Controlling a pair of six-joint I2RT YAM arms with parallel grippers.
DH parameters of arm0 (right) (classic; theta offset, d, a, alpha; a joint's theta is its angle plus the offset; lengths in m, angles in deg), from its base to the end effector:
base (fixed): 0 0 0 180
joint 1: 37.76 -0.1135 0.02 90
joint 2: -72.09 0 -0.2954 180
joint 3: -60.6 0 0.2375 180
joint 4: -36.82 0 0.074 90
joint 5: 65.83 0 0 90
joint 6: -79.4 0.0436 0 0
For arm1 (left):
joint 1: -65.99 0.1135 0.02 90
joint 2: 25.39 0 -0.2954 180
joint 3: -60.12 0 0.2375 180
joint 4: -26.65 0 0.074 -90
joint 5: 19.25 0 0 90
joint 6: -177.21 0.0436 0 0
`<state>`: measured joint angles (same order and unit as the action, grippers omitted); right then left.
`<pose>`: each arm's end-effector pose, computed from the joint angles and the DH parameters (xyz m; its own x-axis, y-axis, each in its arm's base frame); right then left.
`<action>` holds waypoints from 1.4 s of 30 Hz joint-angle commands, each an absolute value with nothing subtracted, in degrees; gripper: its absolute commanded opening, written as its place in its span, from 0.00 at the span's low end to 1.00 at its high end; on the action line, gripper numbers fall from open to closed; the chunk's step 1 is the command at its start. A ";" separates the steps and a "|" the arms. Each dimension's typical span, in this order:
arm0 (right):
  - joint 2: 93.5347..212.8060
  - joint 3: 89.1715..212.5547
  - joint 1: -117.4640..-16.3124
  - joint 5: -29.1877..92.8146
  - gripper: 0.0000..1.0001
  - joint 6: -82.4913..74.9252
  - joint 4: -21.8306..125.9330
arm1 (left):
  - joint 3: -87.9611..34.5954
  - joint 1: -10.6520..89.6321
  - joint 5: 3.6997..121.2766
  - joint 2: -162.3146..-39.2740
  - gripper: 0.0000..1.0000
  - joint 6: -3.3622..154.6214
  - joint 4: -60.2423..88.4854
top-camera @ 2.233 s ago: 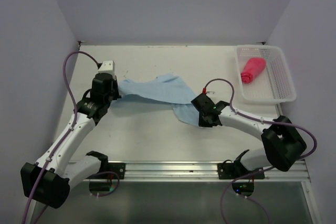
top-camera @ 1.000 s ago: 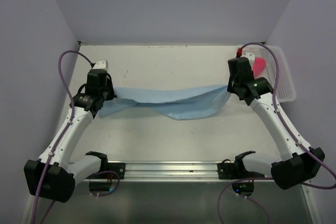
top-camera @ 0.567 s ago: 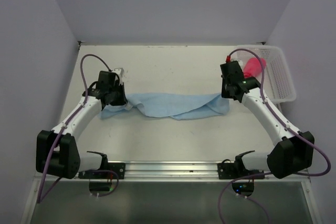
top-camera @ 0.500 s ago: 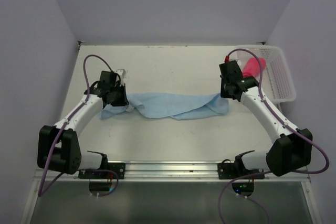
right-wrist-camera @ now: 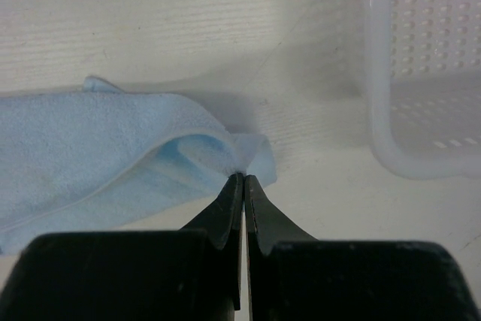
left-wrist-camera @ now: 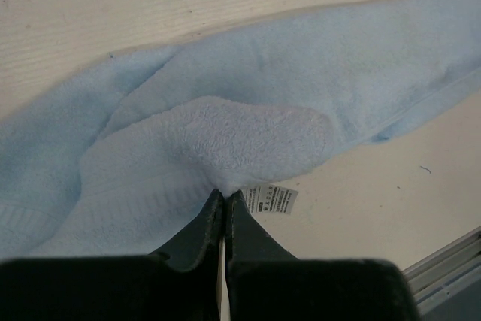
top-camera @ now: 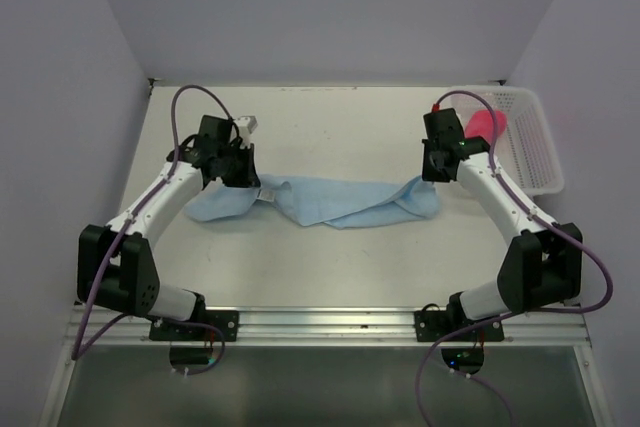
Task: Roll the towels
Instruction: Flatten the towel
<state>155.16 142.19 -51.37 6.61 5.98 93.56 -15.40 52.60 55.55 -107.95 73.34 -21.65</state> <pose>0.2778 0.0537 0.3024 -0.8118 0.0834 -0.5779 0.1688 0.9810 -0.0955 0.2731 -0.0768 0.2818 -0.8652 -0.0318 -0.5004 0.1660 0.9235 -0.3457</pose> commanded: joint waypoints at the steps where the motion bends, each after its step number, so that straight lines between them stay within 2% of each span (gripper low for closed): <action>1: 155.58 144.84 -51.12 9.05 0.00 4.78 91.80 | -16.84 50.88 52.12 -103.80 0.00 74.03 -25.86; 14: 154.88 145.01 -51.12 10.02 0.00 6.10 92.15 | -10.25 47.89 32.38 -93.78 0.00 70.16 -24.91; 20: 155.23 145.28 -51.03 9.85 0.00 5.58 91.97 | -8.05 45.35 27.95 -93.94 0.00 69.98 -22.97; 23: 155.94 145.63 -51.03 10.11 0.00 5.75 91.71 | -7.60 43.41 31.89 -95.43 0.00 70.95 -24.45; 29: 158.30 146.42 -50.95 10.99 0.00 6.10 90.83 | -8.12 43.31 49.46 -100.00 0.00 71.30 -24.37; 32: 159.80 146.95 -50.94 11.16 0.00 6.01 90.65 | -10.49 43.31 56.06 -103.69 0.09 71.30 -23.67; 33: 160.15 147.12 -50.94 11.16 0.00 5.84 90.66 | -11.20 43.31 57.55 -104.66 0.15 71.48 -22.80; 42: 164.11 150.02 -50.51 11.52 0.00 5.31 90.66 | -19.28 43.31 63.71 -117.75 0.25 73.06 -21.73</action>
<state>163.35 146.93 -50.97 10.46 6.05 91.95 -16.20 43.33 59.85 -115.76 71.79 -24.04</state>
